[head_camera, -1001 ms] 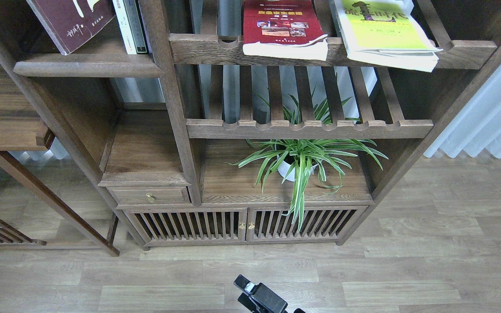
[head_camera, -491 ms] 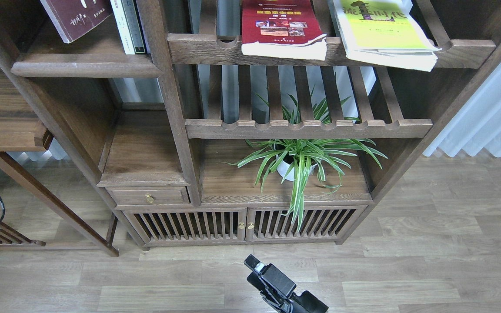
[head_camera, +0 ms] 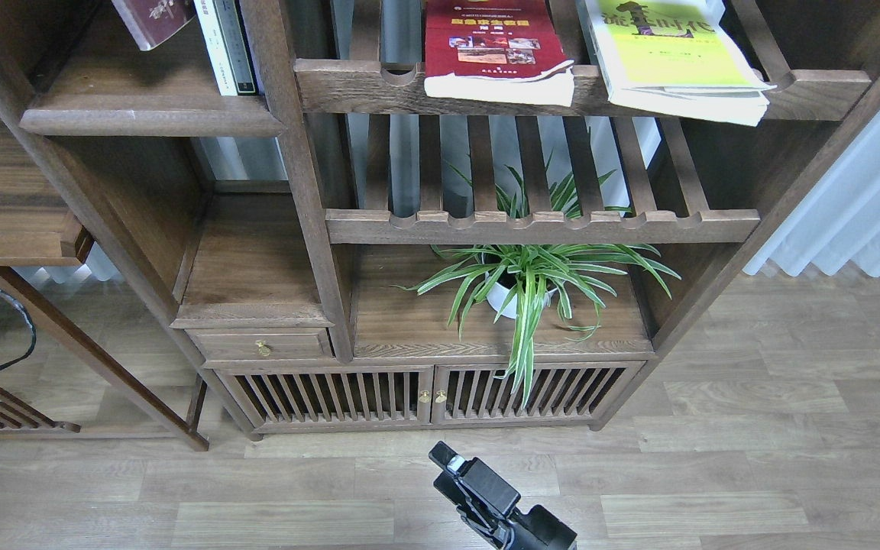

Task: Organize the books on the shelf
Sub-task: 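Insert the maroon book upright into the top shelf beside the white books, then release the maroon book and withdraw the left gripper from the shelf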

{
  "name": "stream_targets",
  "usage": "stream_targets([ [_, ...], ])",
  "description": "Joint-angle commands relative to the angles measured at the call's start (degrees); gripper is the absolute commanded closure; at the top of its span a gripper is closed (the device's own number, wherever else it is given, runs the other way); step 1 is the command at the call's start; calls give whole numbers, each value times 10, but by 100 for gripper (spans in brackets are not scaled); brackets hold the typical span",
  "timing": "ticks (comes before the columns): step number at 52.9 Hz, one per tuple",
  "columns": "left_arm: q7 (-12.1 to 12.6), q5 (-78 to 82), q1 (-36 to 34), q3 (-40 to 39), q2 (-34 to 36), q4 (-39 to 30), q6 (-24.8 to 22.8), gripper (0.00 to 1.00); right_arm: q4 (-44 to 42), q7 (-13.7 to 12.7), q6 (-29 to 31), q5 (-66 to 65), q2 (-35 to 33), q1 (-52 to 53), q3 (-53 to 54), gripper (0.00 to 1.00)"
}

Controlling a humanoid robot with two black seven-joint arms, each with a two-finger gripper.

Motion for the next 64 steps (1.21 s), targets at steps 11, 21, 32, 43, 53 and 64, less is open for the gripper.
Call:
stream_targets([
  [11,-44,-1,-50,23,-35,65,0,95,3,0,0,1,0,-1,0,1],
  [21,-82,-23,-45,28,-47,80,0,95,3,0,0,0,0,0,0,1],
  [32,-81,-126,-38,58,-48,94,0,95,3,1,0,1,0,-1,0,1],
  [43,-74,-176,-36,88,-42,94,0,95,3,1,0,1,0,0,4,1],
  [53,-70,-176,-36,118,-35,92,0,96,3,1,0,0,0,-1,11,1],
  [64,-68,-171,-36,139,-24,94,0,96,4,1,0,1,0,-1,13,1],
])
